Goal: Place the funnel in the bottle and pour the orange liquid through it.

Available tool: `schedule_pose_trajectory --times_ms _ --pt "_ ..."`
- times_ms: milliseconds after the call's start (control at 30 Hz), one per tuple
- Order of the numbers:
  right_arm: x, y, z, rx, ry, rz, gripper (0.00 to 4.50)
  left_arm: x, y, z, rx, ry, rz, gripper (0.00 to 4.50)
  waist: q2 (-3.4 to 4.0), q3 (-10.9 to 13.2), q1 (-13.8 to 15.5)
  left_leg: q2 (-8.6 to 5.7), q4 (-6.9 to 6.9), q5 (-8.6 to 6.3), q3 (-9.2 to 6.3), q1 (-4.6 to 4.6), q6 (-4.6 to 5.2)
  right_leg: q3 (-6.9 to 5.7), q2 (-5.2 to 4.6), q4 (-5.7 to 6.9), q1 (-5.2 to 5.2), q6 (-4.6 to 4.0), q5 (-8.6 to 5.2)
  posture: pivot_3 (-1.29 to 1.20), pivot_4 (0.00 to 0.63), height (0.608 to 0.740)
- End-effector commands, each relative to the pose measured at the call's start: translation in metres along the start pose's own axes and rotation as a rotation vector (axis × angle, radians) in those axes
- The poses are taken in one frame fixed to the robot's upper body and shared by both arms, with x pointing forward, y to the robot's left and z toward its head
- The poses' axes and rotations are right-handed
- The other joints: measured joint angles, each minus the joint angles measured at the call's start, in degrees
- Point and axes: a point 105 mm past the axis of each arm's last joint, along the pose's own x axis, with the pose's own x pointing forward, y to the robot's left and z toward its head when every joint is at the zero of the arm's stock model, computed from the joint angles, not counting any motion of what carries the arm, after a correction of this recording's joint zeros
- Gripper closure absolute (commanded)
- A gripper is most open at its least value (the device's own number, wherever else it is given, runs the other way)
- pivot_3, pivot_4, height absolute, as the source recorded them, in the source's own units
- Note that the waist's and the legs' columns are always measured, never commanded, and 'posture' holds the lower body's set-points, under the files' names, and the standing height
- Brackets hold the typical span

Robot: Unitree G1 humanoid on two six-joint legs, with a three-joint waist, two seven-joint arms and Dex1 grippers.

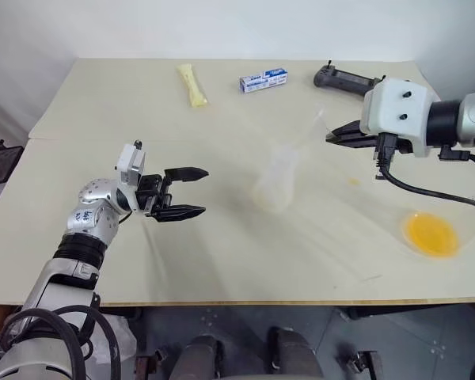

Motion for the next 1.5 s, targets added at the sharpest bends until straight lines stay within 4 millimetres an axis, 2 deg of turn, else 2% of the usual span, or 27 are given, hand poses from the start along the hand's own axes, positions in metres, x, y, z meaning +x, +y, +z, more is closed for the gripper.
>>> schedule_pose_trajectory --times_ms 33,300,600,733,967,1100,1233,1367,1500 --pt "-0.004 -0.008 0.007 -0.070 -0.008 -0.002 4.46 -0.001 -0.010 0.010 0.047 -0.011 -0.118 0.00 0.00 0.0 0.0 -0.01 0.00 0.00 -0.01 -0.01 0.00 -0.01 0.00 0.00 0.00 0.00 0.00 0.00 0.150 0.740" --pt "0.015 -0.011 0.007 -0.162 0.006 0.088 4.46 -0.001 -0.010 0.010 0.055 -0.016 -0.111 0.00 0.01 0.0 -0.2 0.00 -0.02 0.00 0.03 -0.01 0.00 -0.02 0.02 0.00 -0.05 0.00 0.00 0.00 0.150 0.740" --pt "0.026 -0.008 0.006 -0.263 0.025 0.170 4.46 -0.003 -0.008 0.013 0.069 -0.006 -0.104 0.00 0.03 0.0 -0.2 0.00 -0.03 0.00 0.01 -0.02 0.00 -0.05 0.02 0.01 -0.06 0.00 0.00 0.00 0.150 0.740" --pt "0.029 -0.007 0.009 -0.304 0.029 0.189 3.68 -0.003 -0.006 0.015 0.075 -0.001 -0.099 0.00 0.03 0.0 -0.2 -0.01 -0.01 0.00 0.00 -0.02 0.00 -0.07 0.00 0.01 -0.05 0.00 0.00 0.00 0.150 0.740" --pt "0.024 -0.010 0.016 -0.301 0.011 0.169 1.31 0.000 -0.002 0.015 0.077 0.002 -0.098 0.00 0.03 0.0 -0.2 -0.01 -0.02 0.00 0.00 -0.03 0.00 -0.08 0.00 0.02 -0.05 0.00 0.00 0.00 0.150 0.740" --pt "0.014 -0.012 0.020 -0.267 0.004 0.139 0.04 0.003 0.000 0.015 0.075 -0.001 -0.101 0.00 0.04 0.0 -0.1 -0.01 -0.02 0.00 0.00 -0.03 0.00 -0.09 0.00 0.02 -0.06 0.00 0.00 0.00 0.150 0.740" --pt "0.003 -0.010 0.022 -0.203 -0.007 0.115 0.04 0.005 0.001 0.015 0.073 -0.003 -0.104 0.00 0.04 0.0 0.0 -0.02 0.00 0.00 -0.06 -0.06 0.00 -0.12 -0.01 0.01 -0.05 0.00 0.00 0.00 0.150 0.740" --pt "-0.032 0.011 0.016 0.012 -0.024 0.053 0.04 0.006 0.001 0.014 0.066 -0.004 -0.104 0.00 0.04 0.0 0.6 -0.02 0.02 -0.01 -0.27 -0.13 -0.01 -0.23 0.00 0.02 -0.02 0.00 0.00 0.00 0.150 0.740" --pt "-0.057 0.035 0.014 0.169 -0.040 -0.018 0.04 0.005 0.001 0.013 0.060 -0.006 -0.101 0.00 0.07 0.0 0.8 -0.08 0.14 -0.01 -0.42 -0.45 -0.02 -0.31 -0.05 -0.01 -0.16 0.01 0.01 0.00 0.150 0.740"
